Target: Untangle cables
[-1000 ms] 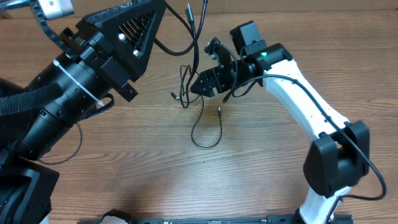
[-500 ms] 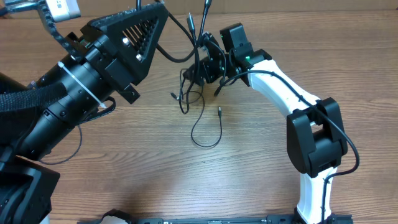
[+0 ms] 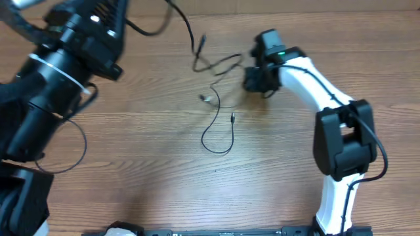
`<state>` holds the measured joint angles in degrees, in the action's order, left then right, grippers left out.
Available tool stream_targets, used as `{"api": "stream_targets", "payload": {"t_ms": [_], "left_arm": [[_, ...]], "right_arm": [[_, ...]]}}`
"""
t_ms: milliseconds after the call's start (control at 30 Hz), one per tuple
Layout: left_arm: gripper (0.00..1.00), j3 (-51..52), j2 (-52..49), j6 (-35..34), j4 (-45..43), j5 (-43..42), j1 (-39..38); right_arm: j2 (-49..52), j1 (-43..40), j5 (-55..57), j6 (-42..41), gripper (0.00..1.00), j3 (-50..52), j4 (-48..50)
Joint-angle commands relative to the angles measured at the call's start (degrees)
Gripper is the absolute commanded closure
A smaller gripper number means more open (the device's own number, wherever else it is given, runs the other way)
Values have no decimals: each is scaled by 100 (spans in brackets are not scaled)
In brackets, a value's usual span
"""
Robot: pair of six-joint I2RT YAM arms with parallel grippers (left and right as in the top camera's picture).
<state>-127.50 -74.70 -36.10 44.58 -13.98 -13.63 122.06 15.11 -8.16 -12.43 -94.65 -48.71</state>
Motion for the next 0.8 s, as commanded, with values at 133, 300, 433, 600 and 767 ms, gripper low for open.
{"api": "stream_targets", "payload": {"t_ms": [133,300,433,600,767], "left_arm": [[96,-125,17,787,584,232,1626],[96,-125,-107,1043,990,339,2500],[96,-125,-295,1047,1296,409,3206],[96,-125,-621,1300,1947,-13,3609],[96,-125,-763,1388,2188,-1093,3292]], "right_arm": [[74,-1862,511,-903,96,-28,-555],[76,-2677,455,-951,96,-28,-831],[74,-3051,240,-1032,96,-28,-918],[74,-3171,-538,-955,96,-28,-927],[70,-2846,-1674,-144,96,-70,-804]]}}
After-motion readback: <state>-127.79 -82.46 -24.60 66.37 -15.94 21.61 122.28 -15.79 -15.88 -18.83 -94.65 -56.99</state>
